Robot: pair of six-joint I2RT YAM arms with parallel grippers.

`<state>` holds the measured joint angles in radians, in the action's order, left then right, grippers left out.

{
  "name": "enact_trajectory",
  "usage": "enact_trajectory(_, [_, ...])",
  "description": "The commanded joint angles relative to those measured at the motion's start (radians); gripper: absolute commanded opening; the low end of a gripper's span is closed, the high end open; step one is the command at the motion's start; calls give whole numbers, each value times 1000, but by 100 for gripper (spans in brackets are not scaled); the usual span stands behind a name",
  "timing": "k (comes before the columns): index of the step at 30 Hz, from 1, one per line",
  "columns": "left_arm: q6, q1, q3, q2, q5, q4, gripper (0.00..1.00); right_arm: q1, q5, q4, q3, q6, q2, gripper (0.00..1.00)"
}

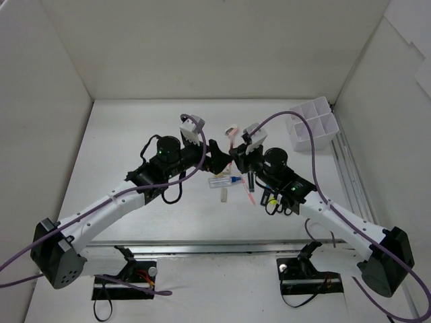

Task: Sort the stationery into containers
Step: Close the pen cap on the pen, then place the pen in the storage box.

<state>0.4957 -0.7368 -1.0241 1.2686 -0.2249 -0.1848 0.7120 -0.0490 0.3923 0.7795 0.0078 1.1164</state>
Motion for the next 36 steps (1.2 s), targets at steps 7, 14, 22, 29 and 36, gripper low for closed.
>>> enact_trajectory(7, [-37, 75, 74, -202, -61, 260, 99, -227, 112, 247, 136, -64, -30, 0])
enact_trajectory(14, [0, 253, 249, -307, -8, 301, 100, -521, 66, 220, 248, -66, 133, 0])
enact_trajectory(22, [-6, 401, 272, -264, -82, 291, 99, -778, 112, 319, 360, -94, 387, 0])
enact_trajectory(29, [-13, 458, 256, -189, -120, 278, 100, -858, 184, 347, 431, -111, 529, 0])
enact_trajectory(36, [-14, 478, 245, -140, -160, 254, 99, -901, 251, 378, 449, -92, 606, 0])
